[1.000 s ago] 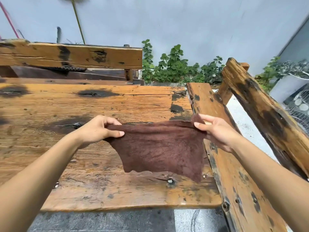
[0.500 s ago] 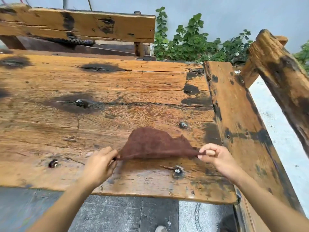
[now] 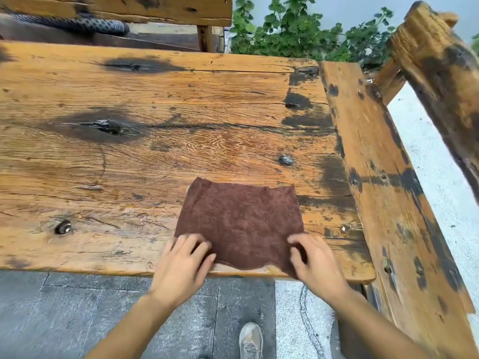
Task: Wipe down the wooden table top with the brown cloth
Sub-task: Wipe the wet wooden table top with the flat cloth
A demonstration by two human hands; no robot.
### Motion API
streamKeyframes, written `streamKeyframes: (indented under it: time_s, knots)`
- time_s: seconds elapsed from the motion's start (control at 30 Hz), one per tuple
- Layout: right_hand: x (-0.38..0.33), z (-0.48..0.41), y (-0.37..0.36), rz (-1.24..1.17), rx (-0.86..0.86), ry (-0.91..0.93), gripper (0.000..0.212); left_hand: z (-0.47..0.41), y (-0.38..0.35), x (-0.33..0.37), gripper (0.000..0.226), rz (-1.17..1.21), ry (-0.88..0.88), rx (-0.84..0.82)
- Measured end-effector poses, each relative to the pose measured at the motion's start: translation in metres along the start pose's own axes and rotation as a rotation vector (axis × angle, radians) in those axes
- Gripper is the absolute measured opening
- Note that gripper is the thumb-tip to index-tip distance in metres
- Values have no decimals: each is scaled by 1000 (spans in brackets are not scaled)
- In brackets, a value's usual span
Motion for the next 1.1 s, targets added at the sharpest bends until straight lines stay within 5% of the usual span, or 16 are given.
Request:
streamKeyframes:
  time_s: [0.1,0.23,0.67,1.1]
  knots:
    - [-32,-54,-27,136,-110,-104,64,-52,-21,7,56,-19,79,-80]
    - [-39,-86,-56,354,-188,-167,82,-90,-53,4,72,-18,180,-195]
    - [-12,-28,-74,305,-60,-239,77,-44,-71,32,73,5,209,-127]
    - [2,-86,-61,273,22,-306,81,-108,-69,24,74,5,267,-127]
Point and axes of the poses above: each hand's wrist, its own z-axis away from the middle knuckle, its own y-axis out of the back of the hand, x = y × z, the point moved 1 cm from there along -z, towards the middle knuckle, and after that the axes turned 8 degrees about -x, right-handed, at the moved point
